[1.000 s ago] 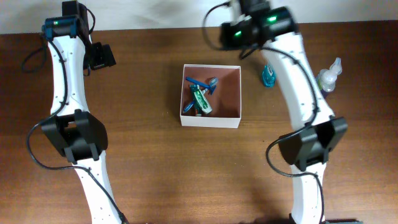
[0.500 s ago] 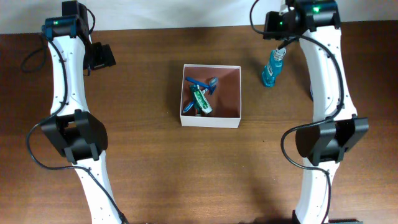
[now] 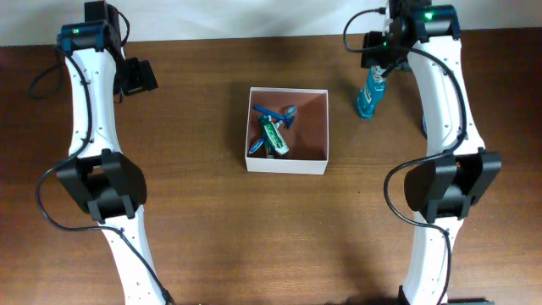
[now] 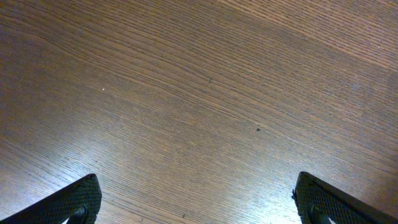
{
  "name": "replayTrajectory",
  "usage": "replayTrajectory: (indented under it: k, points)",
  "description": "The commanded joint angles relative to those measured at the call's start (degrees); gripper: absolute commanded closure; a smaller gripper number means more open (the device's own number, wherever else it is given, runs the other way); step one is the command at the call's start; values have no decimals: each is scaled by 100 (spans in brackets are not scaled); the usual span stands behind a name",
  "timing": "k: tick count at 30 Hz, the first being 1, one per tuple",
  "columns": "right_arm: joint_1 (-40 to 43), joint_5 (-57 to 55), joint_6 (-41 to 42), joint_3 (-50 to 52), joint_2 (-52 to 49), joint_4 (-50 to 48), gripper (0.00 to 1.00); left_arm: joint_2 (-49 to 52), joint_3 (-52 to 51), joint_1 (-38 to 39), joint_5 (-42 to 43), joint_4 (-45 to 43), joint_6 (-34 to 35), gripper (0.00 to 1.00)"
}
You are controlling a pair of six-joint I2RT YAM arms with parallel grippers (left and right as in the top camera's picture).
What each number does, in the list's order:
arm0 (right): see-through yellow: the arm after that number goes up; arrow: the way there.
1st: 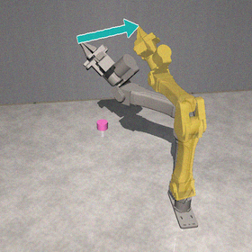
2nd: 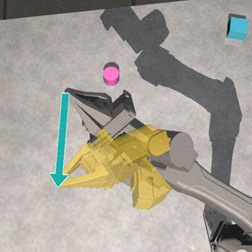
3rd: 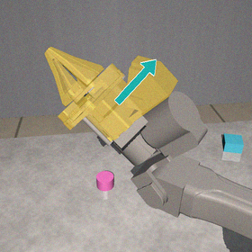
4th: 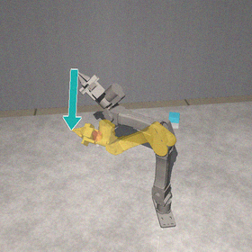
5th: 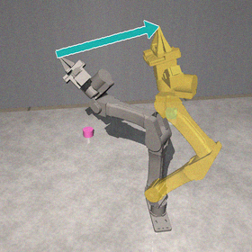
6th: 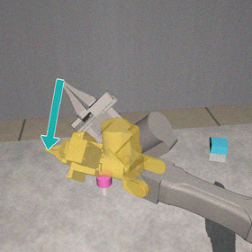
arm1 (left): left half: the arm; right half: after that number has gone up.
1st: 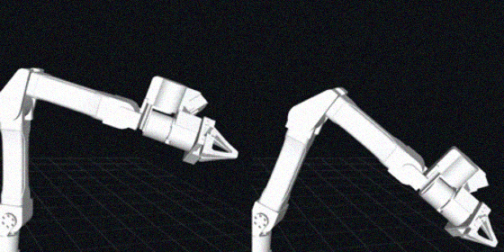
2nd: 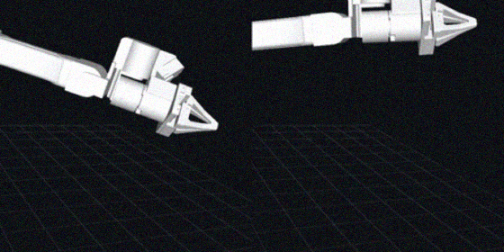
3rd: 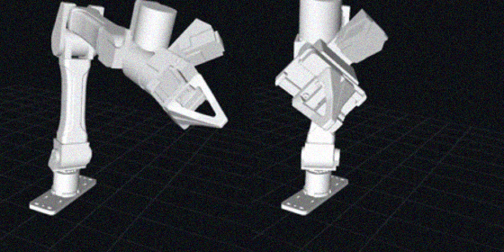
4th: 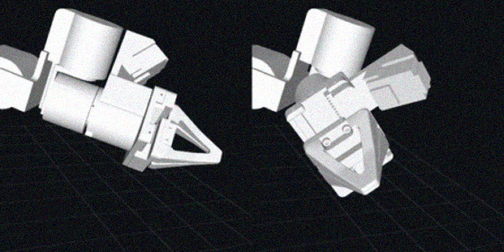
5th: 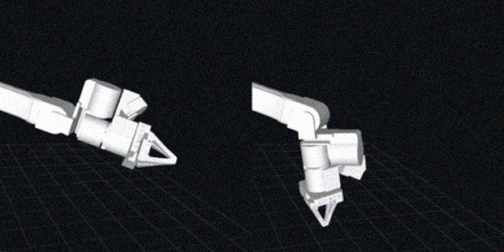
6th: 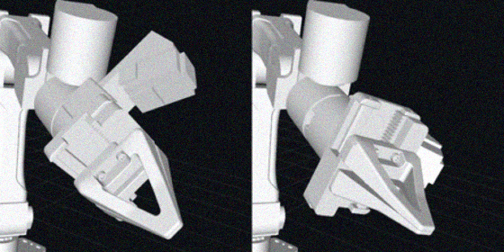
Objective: Pack container
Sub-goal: 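Raise the right gripper and move it over the teal mouthwash bottle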
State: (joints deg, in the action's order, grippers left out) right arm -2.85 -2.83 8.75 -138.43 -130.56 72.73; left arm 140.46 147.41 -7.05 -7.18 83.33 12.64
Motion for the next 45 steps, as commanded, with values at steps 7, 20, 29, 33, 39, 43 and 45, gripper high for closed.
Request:
replayTrajectory:
  k: [7, 20, 29, 33, 39, 43, 45]
  points:
    - [37, -83, -190, 994, -103, -219, 32, -98, -28, -24, -63, 2, -31, 1]
    - [37, -63, -188, 1364, -103, -560, 42, -98, -28, -26, -63, 2, -31, 1]
    - [37, -66, -186, 1364, -103, -767, 49, -98, -28, -24, -63, 2, -31, 1]
    - [37, -66, -188, 1364, -103, -815, 54, -98, -28, -24, -63, 2, -31, 1]
    - [37, -68, -188, 1362, -101, -833, 62, -98, -28, -26, -63, 2, -31, 1]
    - [37, -66, -188, 1360, -94, -868, 68, -98, -28, -26, -63, 2, -31, 1]
    - [37, -66, -188, 1316, -94, -857, 69, -98, -28, -24, -63, 2, -31, 1]
